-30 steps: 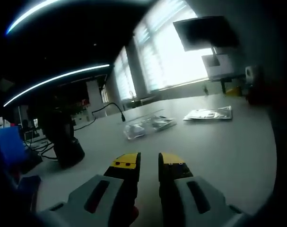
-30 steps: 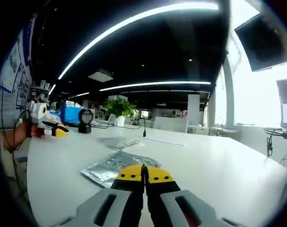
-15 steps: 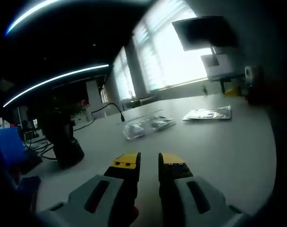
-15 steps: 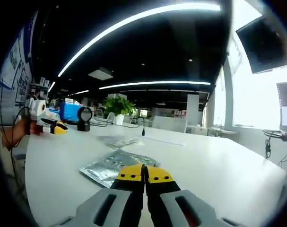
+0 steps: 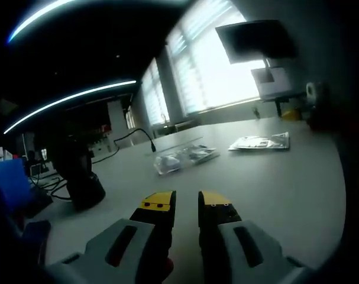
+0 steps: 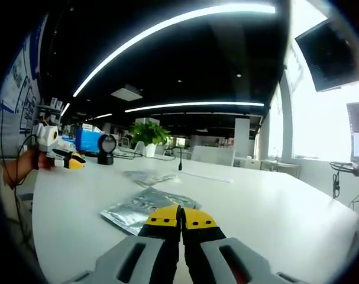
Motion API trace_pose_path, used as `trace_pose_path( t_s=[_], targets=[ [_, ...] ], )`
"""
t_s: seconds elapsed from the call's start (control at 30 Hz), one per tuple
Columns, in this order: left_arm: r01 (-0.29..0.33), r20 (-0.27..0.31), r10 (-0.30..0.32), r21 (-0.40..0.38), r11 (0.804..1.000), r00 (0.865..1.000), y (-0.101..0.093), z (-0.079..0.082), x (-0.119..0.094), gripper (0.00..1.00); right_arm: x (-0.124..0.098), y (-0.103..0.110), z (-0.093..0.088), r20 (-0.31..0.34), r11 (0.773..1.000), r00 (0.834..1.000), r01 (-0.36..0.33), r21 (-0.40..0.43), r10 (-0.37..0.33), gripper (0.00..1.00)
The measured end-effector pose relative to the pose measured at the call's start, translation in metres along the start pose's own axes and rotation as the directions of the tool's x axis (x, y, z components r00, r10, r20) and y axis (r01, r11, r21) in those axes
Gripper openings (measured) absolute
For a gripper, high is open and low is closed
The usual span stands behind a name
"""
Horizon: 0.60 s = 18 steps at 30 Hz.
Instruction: Clip sheet goods on table flip sheet goods clip sheet goods scan sheet goods put sheet goods back to table
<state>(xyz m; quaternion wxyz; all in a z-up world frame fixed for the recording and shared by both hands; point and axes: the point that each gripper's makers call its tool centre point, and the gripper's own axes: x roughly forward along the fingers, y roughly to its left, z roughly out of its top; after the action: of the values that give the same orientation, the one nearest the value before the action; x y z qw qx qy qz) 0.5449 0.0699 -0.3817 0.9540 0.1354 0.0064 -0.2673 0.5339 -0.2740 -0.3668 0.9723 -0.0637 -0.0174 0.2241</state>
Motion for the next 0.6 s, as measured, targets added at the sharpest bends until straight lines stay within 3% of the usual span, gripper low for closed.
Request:
trace_pose_path(
  t_s=[0.6],
  targets=[
    [0.001,0.021,-0.001,-0.025,1.000,1.000,0.0091,0.0005,0.0017,0.07,-0.0004,0.0026,0.0022,-0.001,1.000,1.000,0.011,-0.022,-0.011,0.00]
  ],
)
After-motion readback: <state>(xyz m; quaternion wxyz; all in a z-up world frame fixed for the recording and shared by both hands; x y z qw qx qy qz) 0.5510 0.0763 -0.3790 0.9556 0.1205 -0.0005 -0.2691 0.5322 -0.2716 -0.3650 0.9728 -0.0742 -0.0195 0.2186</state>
